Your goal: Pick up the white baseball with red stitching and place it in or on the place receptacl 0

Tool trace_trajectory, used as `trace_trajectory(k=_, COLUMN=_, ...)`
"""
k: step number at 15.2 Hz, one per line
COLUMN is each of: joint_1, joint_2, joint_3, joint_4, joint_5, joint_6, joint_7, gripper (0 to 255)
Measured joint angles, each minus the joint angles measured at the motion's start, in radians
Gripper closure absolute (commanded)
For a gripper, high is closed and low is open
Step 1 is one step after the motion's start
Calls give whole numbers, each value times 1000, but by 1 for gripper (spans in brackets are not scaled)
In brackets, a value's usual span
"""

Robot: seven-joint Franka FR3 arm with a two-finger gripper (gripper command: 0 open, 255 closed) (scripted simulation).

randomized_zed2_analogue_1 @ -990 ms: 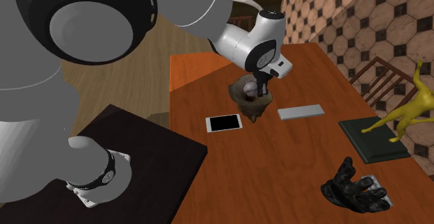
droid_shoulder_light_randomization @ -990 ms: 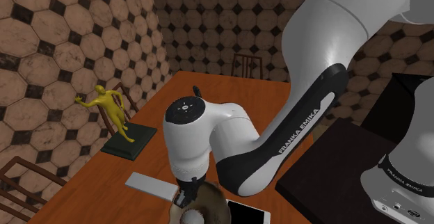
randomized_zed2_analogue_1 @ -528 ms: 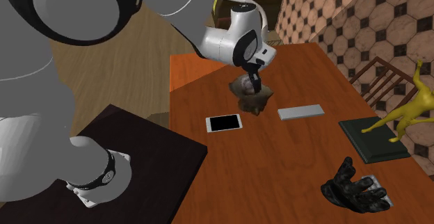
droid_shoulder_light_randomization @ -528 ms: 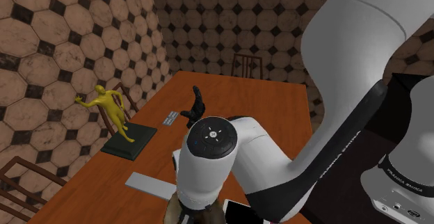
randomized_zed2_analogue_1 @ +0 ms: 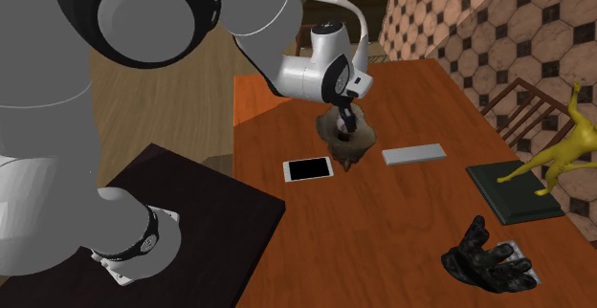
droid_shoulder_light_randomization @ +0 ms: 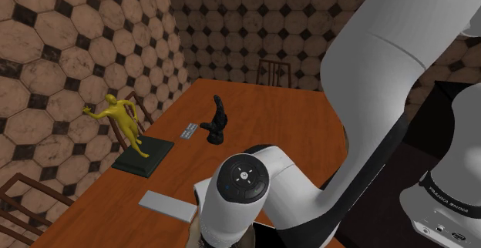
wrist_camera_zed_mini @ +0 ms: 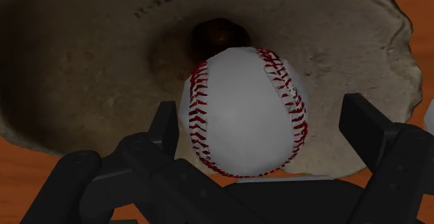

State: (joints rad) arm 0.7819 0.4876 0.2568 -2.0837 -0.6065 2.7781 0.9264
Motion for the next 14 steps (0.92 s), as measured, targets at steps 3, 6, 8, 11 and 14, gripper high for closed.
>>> trace_trajectory(k=3, joint_1=3, joint_2=9, joint_3=-5, joint_4=6, joint_5=-5, joint_6=4, joint_7=3, gripper=0)
trace_trajectory(k=6, joint_1=4, joint_2=10, joint_3=-5, joint_4=7, joint_5=-6, joint_6=4, joint_7=4, gripper=0)
trace_trajectory(k=8, joint_1=4, joint_2=10, joint_3=-5, joint_4=7, joint_5=-6, joint_6=4, joint_7=4, gripper=255)
trace_trajectory(k=11, joint_1=4, joint_2=9, joint_3=-6, joint_4=7, joint_5=-6, joint_6=5, joint_7=4, gripper=255)
trace_trajectory(k=14, joint_1=4, joint_2=10, joint_3=-5, joint_4=6, joint_5=-6, joint_6=5, joint_7=4, gripper=255)
